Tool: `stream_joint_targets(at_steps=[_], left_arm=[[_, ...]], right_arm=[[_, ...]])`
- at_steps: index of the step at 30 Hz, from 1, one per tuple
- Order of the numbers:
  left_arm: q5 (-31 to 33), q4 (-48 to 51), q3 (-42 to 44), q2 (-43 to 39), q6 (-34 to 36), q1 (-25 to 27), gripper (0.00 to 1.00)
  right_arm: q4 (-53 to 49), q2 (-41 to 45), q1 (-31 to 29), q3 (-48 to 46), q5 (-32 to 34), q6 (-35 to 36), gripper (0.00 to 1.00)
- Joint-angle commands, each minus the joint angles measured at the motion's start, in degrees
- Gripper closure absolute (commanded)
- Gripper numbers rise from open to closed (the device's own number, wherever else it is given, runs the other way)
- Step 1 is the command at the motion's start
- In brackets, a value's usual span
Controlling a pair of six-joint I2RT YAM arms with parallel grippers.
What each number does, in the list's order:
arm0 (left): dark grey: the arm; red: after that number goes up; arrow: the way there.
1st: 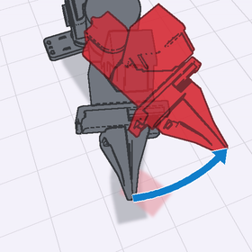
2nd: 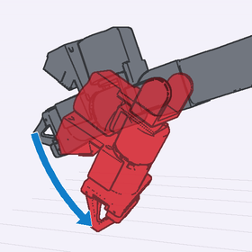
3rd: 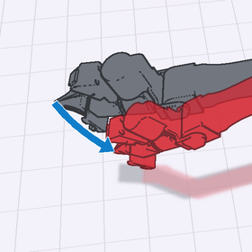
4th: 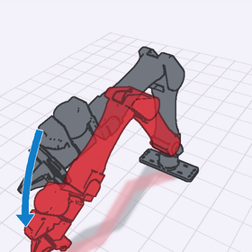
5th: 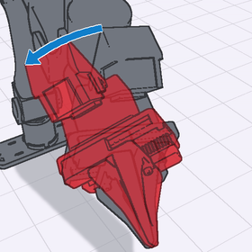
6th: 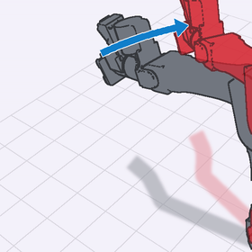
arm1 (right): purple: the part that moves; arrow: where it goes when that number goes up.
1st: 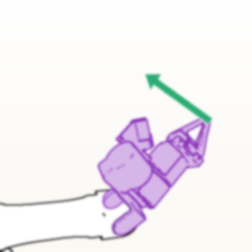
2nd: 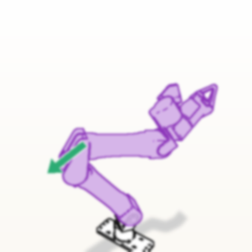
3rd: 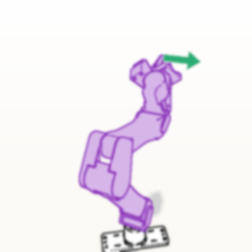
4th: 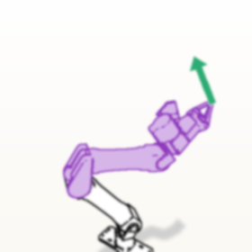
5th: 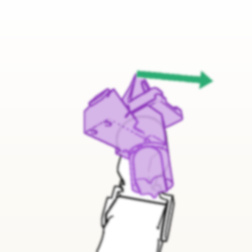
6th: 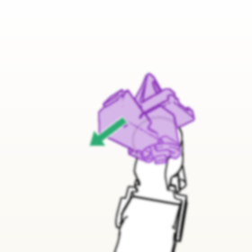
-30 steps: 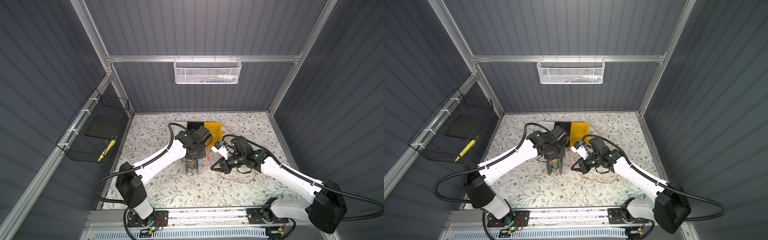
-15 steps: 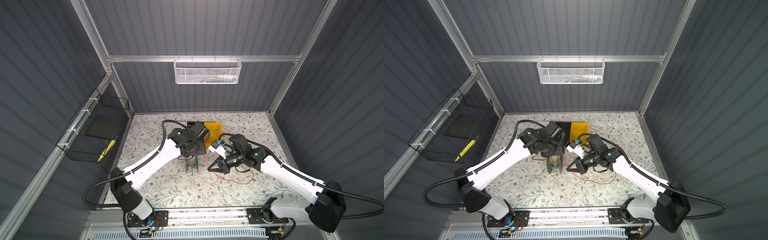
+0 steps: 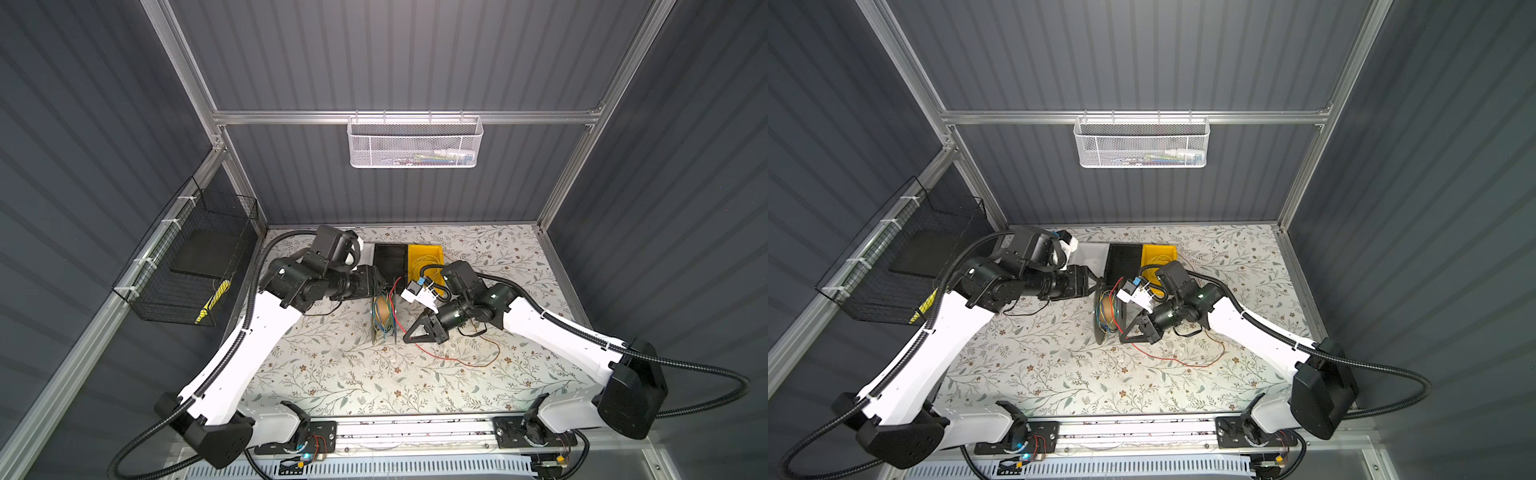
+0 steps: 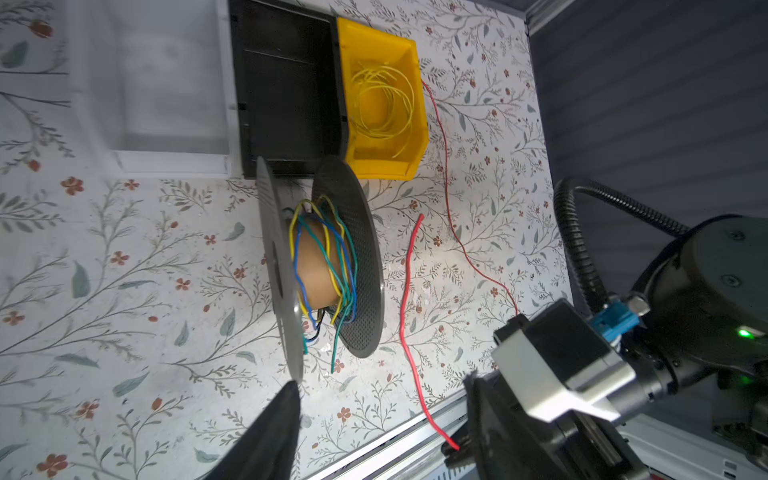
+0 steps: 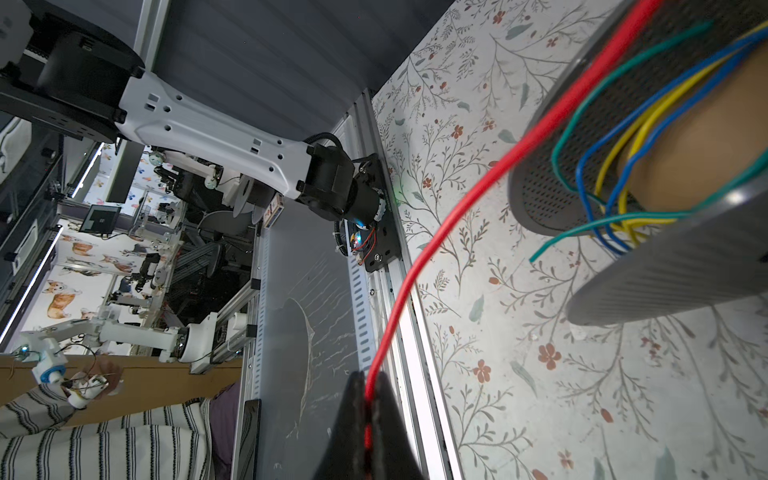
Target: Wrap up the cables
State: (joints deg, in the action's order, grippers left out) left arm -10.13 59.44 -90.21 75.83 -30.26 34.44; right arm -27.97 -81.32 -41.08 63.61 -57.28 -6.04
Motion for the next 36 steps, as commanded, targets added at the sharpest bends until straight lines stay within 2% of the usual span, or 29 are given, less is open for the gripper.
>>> stream_joint_targets(at_steps=[1,5,20,24,27,31,33,36], left_arm=[[-7.2,-3.3,2.7,0.3,5.2,-1.3,0.33],[-11.5,-8.1,6.7,1.0,5.1,-1.6,0.36],[-12.6,-9.6,8.7,3.3,5.9,-2.9,0.46],[-12.6,-9.7,8.7,3.8,5.6,-3.1,0.54],[-12.1,-10.0,10.8,3.6,4.8,-3.2,0.64],[-8.2,-10.7,10.9,2.1,1.6,-3.2,0.85],[-3.9,-10.9,11.2,1.2,-1.5,-3.2,0.99],[0.3,-12.4,12.2,-0.5,-5.9,-3.2,1.0]], right_arm=[[-1.5,-1.1,-0.3,1.7,-3.1,1.0,1.0],[-1.7,-3.0,-1.1,3.0,-4.7,1.2,1.0],[-1.7,-5.5,-2.1,4.6,-9.0,2.2,1.0],[-0.6,-5.3,-2.2,3.9,-9.6,1.6,1.0],[0.2,-5.0,-2.2,3.2,-9.3,1.2,1.0],[0.6,-5.2,-2.3,2.6,-7.7,0.8,1.0],[1.5,-5.4,-2.3,2.0,-6.6,-0.1,1.0],[4.2,-5.2,-2.3,0.5,-5.7,-2.3,1.0]])
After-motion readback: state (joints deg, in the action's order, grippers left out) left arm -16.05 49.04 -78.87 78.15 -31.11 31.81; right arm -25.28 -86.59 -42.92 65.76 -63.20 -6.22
